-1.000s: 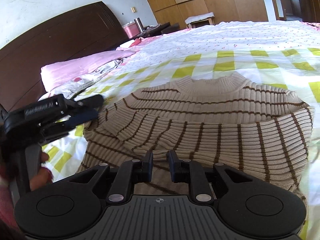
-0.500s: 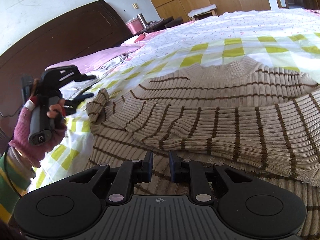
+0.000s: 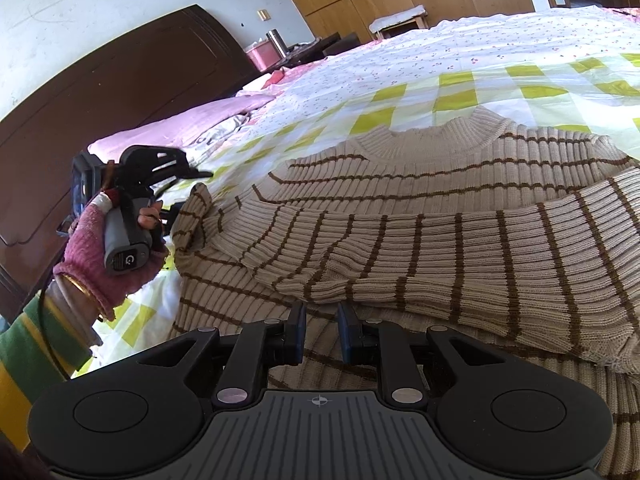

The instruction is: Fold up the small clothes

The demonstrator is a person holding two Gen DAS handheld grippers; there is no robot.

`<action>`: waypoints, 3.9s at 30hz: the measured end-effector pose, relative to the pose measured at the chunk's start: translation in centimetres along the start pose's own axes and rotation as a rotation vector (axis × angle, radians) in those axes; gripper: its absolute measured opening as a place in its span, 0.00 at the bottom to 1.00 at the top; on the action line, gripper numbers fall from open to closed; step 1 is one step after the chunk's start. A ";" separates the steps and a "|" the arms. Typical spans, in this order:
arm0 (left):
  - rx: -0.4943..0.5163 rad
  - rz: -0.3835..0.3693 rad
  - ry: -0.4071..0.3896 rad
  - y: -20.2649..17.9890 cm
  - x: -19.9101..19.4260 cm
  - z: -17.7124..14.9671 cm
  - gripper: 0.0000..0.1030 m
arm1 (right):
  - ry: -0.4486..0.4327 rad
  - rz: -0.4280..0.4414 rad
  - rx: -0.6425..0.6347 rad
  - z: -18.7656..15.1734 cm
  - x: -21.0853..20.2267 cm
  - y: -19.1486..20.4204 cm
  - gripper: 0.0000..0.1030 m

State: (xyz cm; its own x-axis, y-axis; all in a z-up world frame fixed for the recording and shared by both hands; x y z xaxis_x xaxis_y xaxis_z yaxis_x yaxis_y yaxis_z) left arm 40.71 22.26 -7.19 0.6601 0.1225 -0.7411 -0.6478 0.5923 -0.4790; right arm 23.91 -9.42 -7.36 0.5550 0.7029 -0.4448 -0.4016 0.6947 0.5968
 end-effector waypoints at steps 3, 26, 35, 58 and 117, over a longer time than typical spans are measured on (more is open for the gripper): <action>0.155 -0.044 -0.033 -2.6 -1.6 -1.0 0.16 | -0.021 0.003 0.002 0.2 -0.7 0.0 0.18; 0.691 -0.254 0.020 1.5 -13.0 -18.3 0.33 | -0.142 -0.142 0.074 4.5 -4.6 -4.2 0.26; 0.659 -0.282 -0.001 2.4 -12.1 -16.0 0.33 | -0.201 -0.221 0.316 7.0 -0.3 -9.6 0.27; 0.660 -0.285 0.018 2.7 -11.7 -16.0 0.36 | -0.304 -0.317 0.206 4.5 -6.6 -5.9 0.06; 0.728 -0.165 -0.024 2.6 -11.2 -15.4 0.44 | -0.173 -0.525 0.137 2.3 -5.2 -6.9 0.07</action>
State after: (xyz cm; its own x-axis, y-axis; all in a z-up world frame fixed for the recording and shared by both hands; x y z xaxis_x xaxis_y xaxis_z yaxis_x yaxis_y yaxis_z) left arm 25.73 10.18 -7.36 0.7407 -0.0012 -0.6718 -0.1294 0.9810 -0.1445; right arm 25.47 -18.26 -7.59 0.7704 0.2251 -0.5965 0.0527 0.9099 0.4114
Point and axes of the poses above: each gripper's, at about its wrist camera, not at the fingertips, and x roughly the way its jaws point, y to its left, z to its top, the point moved 9 cm from there along x, roughly the way its jaws point, and after that the axes turned 14 degrees about z, right-handed, at the moved point
